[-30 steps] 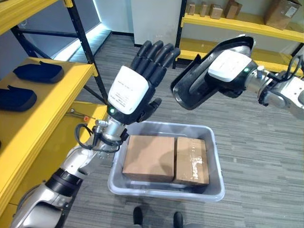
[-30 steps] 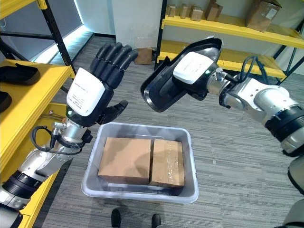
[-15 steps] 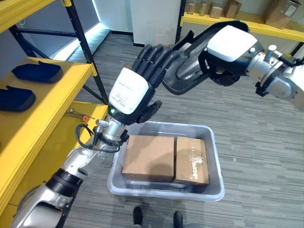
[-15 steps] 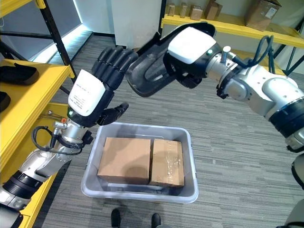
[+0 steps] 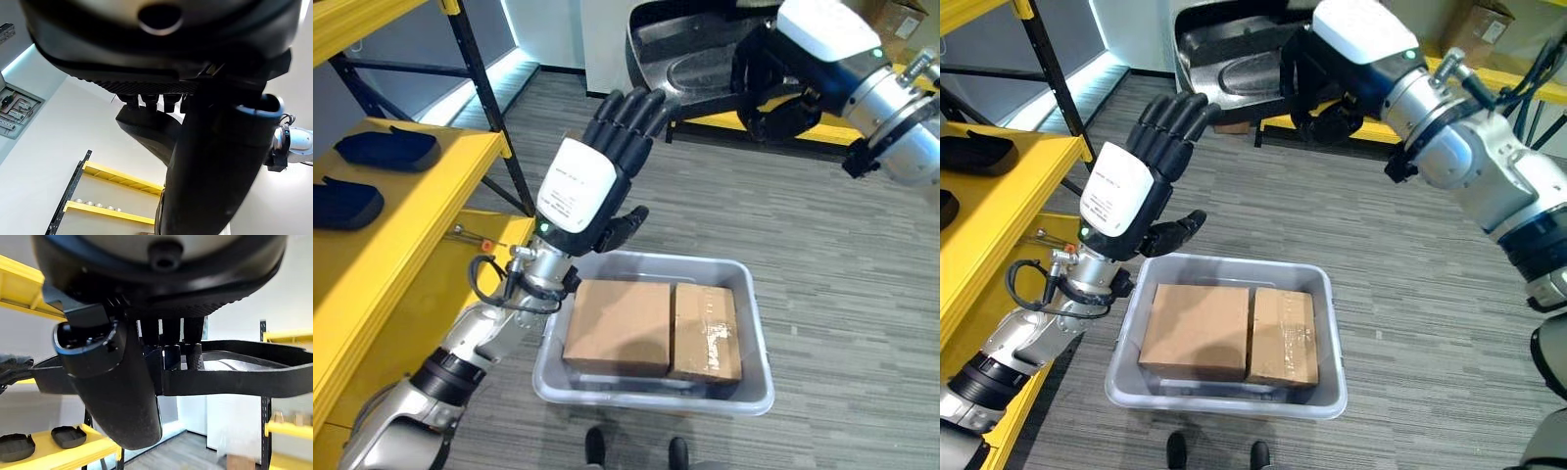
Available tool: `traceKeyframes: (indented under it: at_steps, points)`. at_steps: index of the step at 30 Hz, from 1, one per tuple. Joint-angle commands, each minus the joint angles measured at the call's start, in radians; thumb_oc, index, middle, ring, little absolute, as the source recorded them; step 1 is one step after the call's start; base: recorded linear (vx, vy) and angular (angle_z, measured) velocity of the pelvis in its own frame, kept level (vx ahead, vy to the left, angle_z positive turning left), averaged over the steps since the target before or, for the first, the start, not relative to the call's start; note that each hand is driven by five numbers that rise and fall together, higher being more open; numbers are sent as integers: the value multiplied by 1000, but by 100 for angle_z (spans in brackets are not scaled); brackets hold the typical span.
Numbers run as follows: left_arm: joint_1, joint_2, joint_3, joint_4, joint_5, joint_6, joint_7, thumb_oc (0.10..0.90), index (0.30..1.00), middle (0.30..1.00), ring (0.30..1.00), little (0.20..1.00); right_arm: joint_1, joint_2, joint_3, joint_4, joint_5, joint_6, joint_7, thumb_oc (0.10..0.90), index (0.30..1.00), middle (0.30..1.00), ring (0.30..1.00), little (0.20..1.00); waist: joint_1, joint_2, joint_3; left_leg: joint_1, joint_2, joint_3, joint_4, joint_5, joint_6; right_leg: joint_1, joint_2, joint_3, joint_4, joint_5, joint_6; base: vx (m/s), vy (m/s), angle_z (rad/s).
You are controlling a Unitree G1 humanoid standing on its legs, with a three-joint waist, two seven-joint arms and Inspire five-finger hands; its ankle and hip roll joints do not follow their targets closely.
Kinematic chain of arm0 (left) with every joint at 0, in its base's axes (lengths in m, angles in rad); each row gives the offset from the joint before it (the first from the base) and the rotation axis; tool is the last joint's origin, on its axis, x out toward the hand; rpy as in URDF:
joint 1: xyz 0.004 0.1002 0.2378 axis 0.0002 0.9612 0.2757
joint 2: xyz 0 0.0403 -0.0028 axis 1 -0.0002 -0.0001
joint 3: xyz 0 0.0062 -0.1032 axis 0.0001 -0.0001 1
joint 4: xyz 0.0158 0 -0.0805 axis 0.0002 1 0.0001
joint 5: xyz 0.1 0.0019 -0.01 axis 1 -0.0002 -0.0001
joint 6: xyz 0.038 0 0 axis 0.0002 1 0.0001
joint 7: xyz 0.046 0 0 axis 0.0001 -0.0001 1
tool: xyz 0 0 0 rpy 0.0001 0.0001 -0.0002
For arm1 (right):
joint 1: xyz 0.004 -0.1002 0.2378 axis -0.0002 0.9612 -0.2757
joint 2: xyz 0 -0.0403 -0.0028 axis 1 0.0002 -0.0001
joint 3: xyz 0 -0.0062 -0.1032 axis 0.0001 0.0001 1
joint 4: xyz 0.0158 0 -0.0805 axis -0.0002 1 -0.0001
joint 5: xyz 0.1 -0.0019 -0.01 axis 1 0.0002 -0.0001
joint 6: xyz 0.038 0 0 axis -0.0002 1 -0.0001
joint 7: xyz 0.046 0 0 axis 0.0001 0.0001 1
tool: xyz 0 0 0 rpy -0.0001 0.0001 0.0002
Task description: Move parts from the plastic box to the shelf.
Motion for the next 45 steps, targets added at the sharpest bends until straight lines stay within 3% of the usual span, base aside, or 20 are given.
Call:
traceKeyframes:
  at_steps: [1,15,22,33,45]
  points:
    - [-28,4,-3,-7,-46,-5,32,900,1000,1000,1000,1000,-69,31,-124,55,106,8,-67,400,300,300,300,300,21,-59,-171,86,91,-27,-8,-106,-64,-23,-93,70,30,1,87,0,0,0]
    - [-79,26,16,-91,11,-2,63,900,1000,1000,1000,1000,-36,36,-84,47,49,3,-28,400,300,300,300,300,25,-62,-173,86,91,-33,-8,-106,-65,-20,-90,64,32,0,86,0,0,0]
    - [-170,61,-26,-88,75,19,95,900,1000,1000,1000,1000,-31,46,-74,32,47,-8,-23,400,300,300,300,300,21,-60,-174,85,90,-33,-8,-106,-67,-21,-89,64,32,-1,87,0,0,0]
    - [-330,94,-113,37,179,104,132,900,1000,1000,1000,1000,-17,76,-85,-7,67,-26,-16,400,300,300,300,300,9,-56,-185,93,93,-28,-8,-106,-69,-19,-88,73,33,0,89,1,1,0]
    - [-335,73,-190,214,219,145,111,900,1000,1000,1000,1000,-35,92,-90,-25,93,-32,-10,400,300,300,300,300,-8,-55,-195,103,98,-17,-8,-116,-72,-18,-81,85,31,-6,88,5,1,-1]
